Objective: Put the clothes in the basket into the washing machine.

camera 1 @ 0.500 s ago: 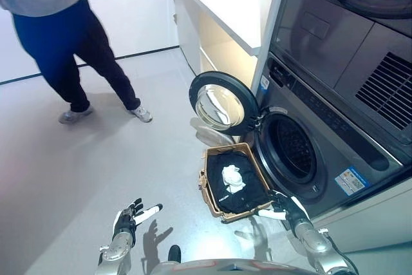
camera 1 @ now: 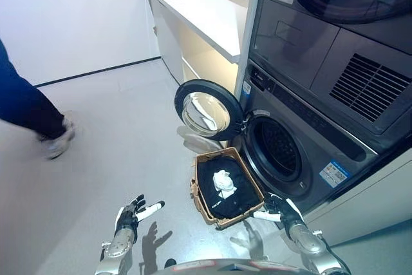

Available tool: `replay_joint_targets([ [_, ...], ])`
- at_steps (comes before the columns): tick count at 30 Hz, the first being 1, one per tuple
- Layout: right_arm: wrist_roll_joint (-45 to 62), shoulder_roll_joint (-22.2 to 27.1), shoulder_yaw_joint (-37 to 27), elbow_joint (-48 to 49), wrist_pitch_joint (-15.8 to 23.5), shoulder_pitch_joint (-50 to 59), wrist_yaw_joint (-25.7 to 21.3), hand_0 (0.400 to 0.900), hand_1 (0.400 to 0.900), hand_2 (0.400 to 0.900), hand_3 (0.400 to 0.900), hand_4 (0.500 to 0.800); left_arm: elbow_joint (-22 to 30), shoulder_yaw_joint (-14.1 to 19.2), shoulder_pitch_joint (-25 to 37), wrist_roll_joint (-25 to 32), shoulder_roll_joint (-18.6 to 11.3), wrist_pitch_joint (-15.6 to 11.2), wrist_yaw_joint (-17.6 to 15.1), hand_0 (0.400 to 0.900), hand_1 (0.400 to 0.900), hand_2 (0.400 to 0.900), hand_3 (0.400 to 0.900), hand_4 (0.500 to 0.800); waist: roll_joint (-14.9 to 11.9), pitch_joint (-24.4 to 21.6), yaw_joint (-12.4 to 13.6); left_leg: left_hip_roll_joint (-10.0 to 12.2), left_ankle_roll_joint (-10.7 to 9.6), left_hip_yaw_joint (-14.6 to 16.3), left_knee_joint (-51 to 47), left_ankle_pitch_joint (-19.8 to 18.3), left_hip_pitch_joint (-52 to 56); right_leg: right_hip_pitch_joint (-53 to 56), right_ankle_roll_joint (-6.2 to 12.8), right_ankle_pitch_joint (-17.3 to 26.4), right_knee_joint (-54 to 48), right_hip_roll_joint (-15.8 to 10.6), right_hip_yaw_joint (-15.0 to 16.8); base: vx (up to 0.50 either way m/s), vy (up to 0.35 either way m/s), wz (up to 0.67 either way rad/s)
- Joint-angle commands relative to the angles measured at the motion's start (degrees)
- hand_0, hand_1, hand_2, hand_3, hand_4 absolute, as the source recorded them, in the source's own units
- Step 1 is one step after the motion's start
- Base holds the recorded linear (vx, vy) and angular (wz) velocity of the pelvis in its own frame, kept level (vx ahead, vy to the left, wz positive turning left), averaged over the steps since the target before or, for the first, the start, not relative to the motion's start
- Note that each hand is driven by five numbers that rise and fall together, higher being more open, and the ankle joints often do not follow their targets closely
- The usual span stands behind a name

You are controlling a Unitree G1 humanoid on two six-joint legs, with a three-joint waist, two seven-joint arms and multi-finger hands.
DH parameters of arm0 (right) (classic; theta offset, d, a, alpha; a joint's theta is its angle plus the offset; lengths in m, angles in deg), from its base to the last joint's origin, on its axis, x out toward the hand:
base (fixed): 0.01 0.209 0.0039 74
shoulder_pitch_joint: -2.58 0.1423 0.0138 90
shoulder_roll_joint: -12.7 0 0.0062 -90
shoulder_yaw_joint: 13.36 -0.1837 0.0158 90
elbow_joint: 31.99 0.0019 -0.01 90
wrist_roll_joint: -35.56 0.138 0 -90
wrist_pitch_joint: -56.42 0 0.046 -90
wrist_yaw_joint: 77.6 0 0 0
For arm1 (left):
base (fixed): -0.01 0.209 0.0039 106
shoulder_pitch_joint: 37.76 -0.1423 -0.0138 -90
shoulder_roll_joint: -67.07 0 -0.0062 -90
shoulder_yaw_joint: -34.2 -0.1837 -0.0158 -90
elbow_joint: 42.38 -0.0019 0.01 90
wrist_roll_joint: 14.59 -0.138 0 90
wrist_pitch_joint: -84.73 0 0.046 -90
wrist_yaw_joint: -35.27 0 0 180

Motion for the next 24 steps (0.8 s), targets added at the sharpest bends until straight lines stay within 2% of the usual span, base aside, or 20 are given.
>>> replay_joint_targets([
  [1, 1.09, 0.46, 0.82, 2.26, 2.94, 2.86, -0.84, 0.9, 0.9, 0.9, 0.9, 0.8, -0.52, -0.44, 3.55, -1.98, -2.76, -2.61, -0.82, 0.9, 0.9, 0.9, 0.9, 0.8, -1.58, -3.43, 0.04, -2.49, 1.85, -1.56, 0.95, -3.86, 0.37, -6.9, 1.89, 7.19, 1.4, -0.8, 1.51, 0.03, -0.009, -0.05],
  [7, 1.39, 0.89, 1.13, 3.17, 2.83, 2.98, -0.55, 0.9, 0.9, 0.9, 0.9, 0.8, -2.41, -1.9, 4.57, -3.78, -3.03, -2.0, -0.56, 0.9, 0.9, 0.9, 0.9, 0.8, -1.51, -2.37, -0.39, -2.11, 1.76, -1.63, 4.58, -5.03, -0.23, -7.56, 0.95, 5.67, 4.45, -0.4, 2.65, 0.01, -0.051, -0.08],
  [11, 1.32, 1.42, 1.34, 3.68, 2.88, 2.39, -0.34, 0.9, 0.9, 0.9, 0.9, 0.8, -5.53, -2.7, 5.85, -3.84, -2.5, -1.68, -0.64, 0.9, 0.9, 0.9, 0.9, 0.8, -1.53, -1.9, -0.97, -0.57, 1.08, -1.76, 7.14, -5.71, -0.74, -8.47, -0.27, 3.72, 7.38, 1.16, 3.55, 0.02, -0.115, -0.06],
  [15, 0.84, 3.22, 1.53, 5.67, 2.87, 2.04, 0.0, 0.9, 0.9, 0.9, 0.9, 0.8, -4.96, -3.05, 6.31, -2.7, -2.24, -1.38, -0.34, 0.9, 0.9, 0.9, 0.9, 0.8, -2.57, -0.16, -1.12, -0.29, 0.76, -2.94, 16.52, -7.55, -4.52, -9.58, -1.97, 1.99, 10.91, 3.08, 5.24, -0.01, -0.174, -0.08],
  [18, 1.15, 4.07, 1.02, 6.08, 3.0, 1.58, -0.42, 0.9, 0.9, 0.9, 0.9, 0.8, -5.42, -4.02, 7.28, -2.04, -1.62, -1.37, -0.41, 0.9, 0.9, 0.9, 0.9, 0.8, -2.89, 1.82, -0.57, -1.41, 1.28, -4.97, 24.75, -4.43, -9.48, -9.25, -3.16, 1.84, 11.78, 3.85, 5.66, -0.01, -0.139, -0.05],
  [20, 1.52, 4.65, -0.09, 7.11, 3.03, 0.91, -0.89, 0.9, 0.9, 0.9, 0.9, 0.8, -5.37, -4.98, 7.76, -1.48, -1.1, -1.4, -0.31, 0.9, 0.9, 0.9, 0.9, 0.8, -3.04, 2.64, -0.09, -1.54, 1.28, -6.85, 22.8, -0.78, -14.32, -9.08, -3.23, 1.64, 11.64, 3.94, 5.79, 0.04, -0.065, 0.01],
  [21, 1.56, 4.78, -0.46, 7.43, 3.03, 0.75, -1.07, 0.9, 0.9, 0.9, 0.9, 0.8, -5.37, -5.2, 7.93, -1.51, -1.05, -1.31, -0.36, 0.9, 0.9, 0.9, 0.9, 0.8, -3.29, 2.6, 0.01, -1.72, 1.46, -7.51, 21.59, -0.56, -16.51, -9.12, -3.18, 1.39, 11.69, 3.79, 5.81, 0.1, -0.032, -0.08],
  [24, 1.62, 5.09, -0.24, 7.17, 3.39, 1.44, -1.76, 0.9, 0.9, 0.9, 0.9, 0.8, -5.65, -5.48, 8.11, -1.33, -0.96, -1.36, -0.65, 0.9, 0.9, 0.9, 0.9, 0.8, -2.74, 3.87, 1.21, -0.12, 1.01, -10.0, 14.04, 5.87, -20.5, -8.42, -3.26, 0.52, 12.79, 4.93, 7.81, 0.16, 0.003, -0.33],
])
